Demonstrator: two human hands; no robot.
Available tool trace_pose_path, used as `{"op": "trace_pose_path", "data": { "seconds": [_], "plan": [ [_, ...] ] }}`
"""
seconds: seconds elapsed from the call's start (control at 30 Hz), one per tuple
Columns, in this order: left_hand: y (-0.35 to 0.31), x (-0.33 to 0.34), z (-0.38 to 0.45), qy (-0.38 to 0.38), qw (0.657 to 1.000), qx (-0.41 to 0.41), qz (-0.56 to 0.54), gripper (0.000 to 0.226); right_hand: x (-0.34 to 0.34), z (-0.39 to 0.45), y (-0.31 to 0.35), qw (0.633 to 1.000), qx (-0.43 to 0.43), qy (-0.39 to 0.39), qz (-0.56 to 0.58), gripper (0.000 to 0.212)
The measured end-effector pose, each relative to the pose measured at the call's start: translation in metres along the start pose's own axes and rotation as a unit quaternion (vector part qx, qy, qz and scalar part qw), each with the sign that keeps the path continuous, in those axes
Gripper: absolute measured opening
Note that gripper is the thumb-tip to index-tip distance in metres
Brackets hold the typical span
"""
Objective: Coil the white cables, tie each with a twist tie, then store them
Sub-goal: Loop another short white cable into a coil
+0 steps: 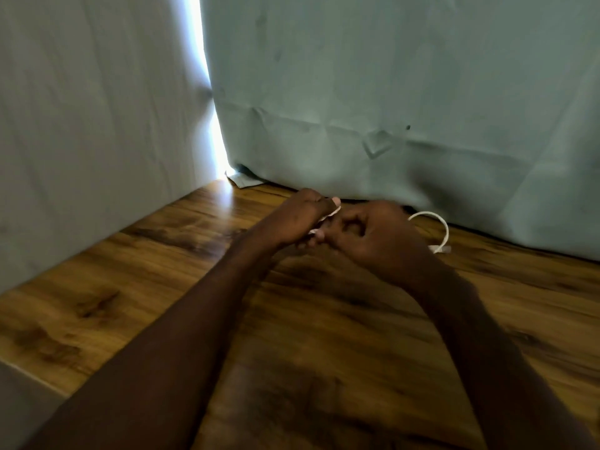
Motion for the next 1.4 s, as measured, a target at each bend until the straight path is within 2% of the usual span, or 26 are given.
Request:
{"op": "trace_pose_path", "data": {
  "seconds": [0.1,0.17,0.23,0.33,0.4,0.5,0.57,0.63,0.7,0.77,0.9,1.0,1.13,1.23,1.4],
  "plan": [
    [-0.016,0.009,-0.009,0.135,0.985,-0.006,-0.106,0.043,-0.029,-0.002,0.000,0.989,0.018,-0.094,0.113,0.026],
    [-0.029,0.016,-0.012,0.217,0.959,0.011,-0.182,0.049,-0.041,-0.003,-0.001,0.972,0.009,-0.155,0.175,0.022],
    [-0.039,0.017,-0.011,0.255,0.925,0.031,-0.278,0.051,-0.050,-0.004,-0.003,0.951,0.004,-0.217,0.221,0.016],
    [-0.044,0.010,-0.010,0.261,0.872,0.031,-0.412,0.052,-0.055,-0.008,-0.015,0.937,0.042,-0.259,0.229,0.011],
    [-0.045,0.008,-0.011,0.278,0.854,0.028,-0.439,0.049,-0.051,-0.011,-0.024,0.937,0.076,-0.252,0.231,0.013],
    [-0.042,0.011,-0.014,0.303,0.831,0.013,-0.467,0.043,-0.046,-0.010,-0.028,0.932,0.076,-0.256,0.246,0.017],
    [-0.040,0.018,-0.017,0.322,0.833,-0.014,-0.449,0.037,-0.046,-0.010,-0.029,0.923,0.065,-0.287,0.249,0.018],
    [-0.037,0.030,-0.018,0.338,0.862,-0.057,-0.373,0.035,-0.048,-0.012,-0.027,0.916,0.055,-0.316,0.241,0.020],
    [-0.034,0.042,-0.020,0.347,0.877,-0.081,-0.324,0.042,-0.047,-0.011,-0.024,0.919,0.050,-0.322,0.224,0.020],
    [-0.035,0.047,-0.020,0.354,0.865,-0.086,-0.345,0.047,-0.047,-0.010,-0.024,0.919,0.047,-0.329,0.213,0.023],
    [-0.045,0.044,-0.018,0.357,0.838,-0.044,-0.411,0.039,-0.049,-0.012,-0.034,0.916,0.065,-0.345,0.192,0.026],
    [-0.047,0.041,-0.016,0.353,0.802,-0.024,-0.482,0.046,-0.052,-0.014,-0.040,0.907,0.080,-0.364,0.199,0.026],
    [-0.047,0.026,-0.018,0.356,0.780,0.008,-0.514,0.041,-0.040,-0.011,-0.045,0.931,0.110,-0.293,0.190,0.033],
    [-0.044,0.019,-0.018,0.339,0.779,0.012,-0.527,0.039,-0.027,-0.008,-0.050,0.945,0.120,-0.249,0.176,0.046],
    [-0.044,0.019,-0.005,0.291,0.756,0.038,-0.586,0.040,-0.023,-0.012,-0.058,0.954,0.116,-0.252,0.117,0.051]
  ]
}}
Point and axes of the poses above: each hand's wrist, its own z-axis towards the middle knuckle, its own x-axis out of the palm, y = z × x, the point moved 4 cm from there along z, towards the middle knuckle, and after that the axes turned 14 degrees about z, right-handed, at the moved point
